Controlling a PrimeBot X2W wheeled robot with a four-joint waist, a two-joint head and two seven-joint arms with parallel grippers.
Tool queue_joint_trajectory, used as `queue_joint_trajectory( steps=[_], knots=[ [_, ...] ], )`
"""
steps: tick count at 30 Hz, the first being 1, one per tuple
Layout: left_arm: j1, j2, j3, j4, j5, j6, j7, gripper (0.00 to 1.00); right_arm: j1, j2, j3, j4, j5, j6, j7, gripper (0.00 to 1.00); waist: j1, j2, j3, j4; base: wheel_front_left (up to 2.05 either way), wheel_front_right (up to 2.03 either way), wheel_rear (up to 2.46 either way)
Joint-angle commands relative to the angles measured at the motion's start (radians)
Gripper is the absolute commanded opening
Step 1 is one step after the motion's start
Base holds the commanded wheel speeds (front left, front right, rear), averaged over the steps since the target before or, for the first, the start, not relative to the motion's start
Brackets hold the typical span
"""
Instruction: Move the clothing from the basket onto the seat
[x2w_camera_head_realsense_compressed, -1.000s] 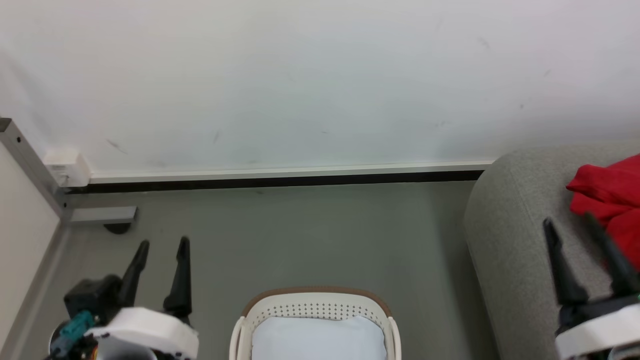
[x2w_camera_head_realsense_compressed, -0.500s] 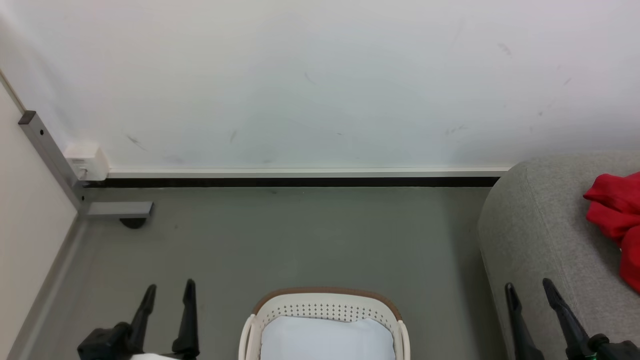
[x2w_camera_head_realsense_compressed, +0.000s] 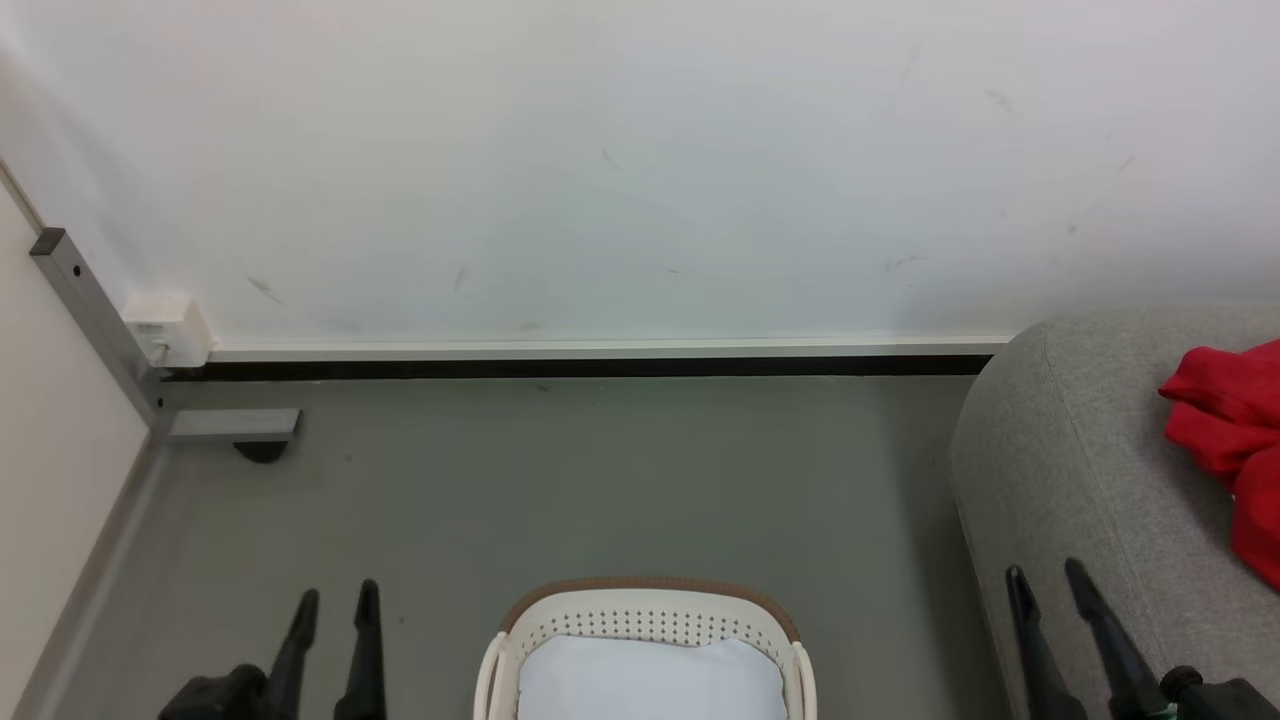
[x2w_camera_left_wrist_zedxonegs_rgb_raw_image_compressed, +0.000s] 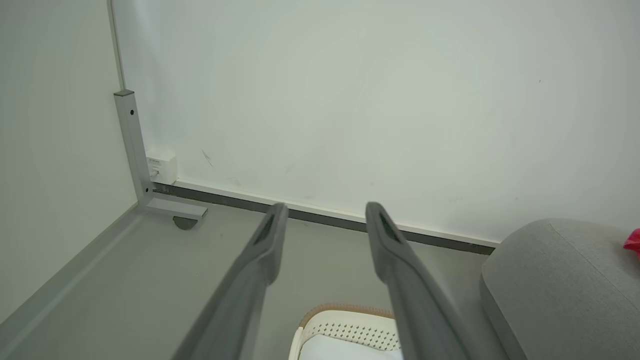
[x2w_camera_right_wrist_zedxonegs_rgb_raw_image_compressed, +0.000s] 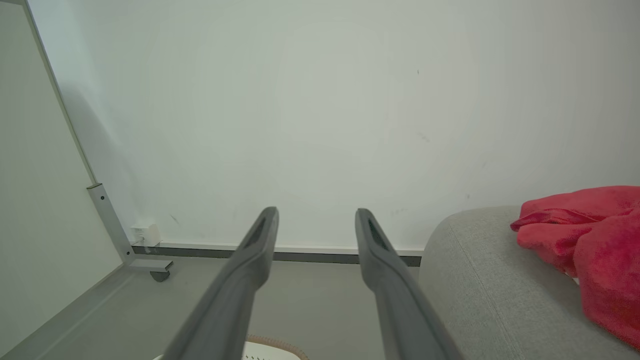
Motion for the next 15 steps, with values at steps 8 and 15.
queue_joint_trajectory(
  steps=[8, 15],
  knots=[
    [-0.005, -0.019, 0.020, 0.024, -0.100, -0.018, 0.033, 0.00, 0.002, 0.006, -0.009, 0.023, 0.111, 0.000, 0.026, 0.00, 0.0001, 0.0000, 0.002, 0.002, 0.00, 0.00, 0.00],
    [-0.017, -0.030, 0.044, 0.029, -0.210, -0.037, 0.067, 0.00, -0.014, 0.005, -0.024, 0.035, 0.234, 0.000, 0.056, 0.00, 0.0001, 0.0000, 0.004, 0.004, 0.00, 0.00, 0.00]
  ],
)
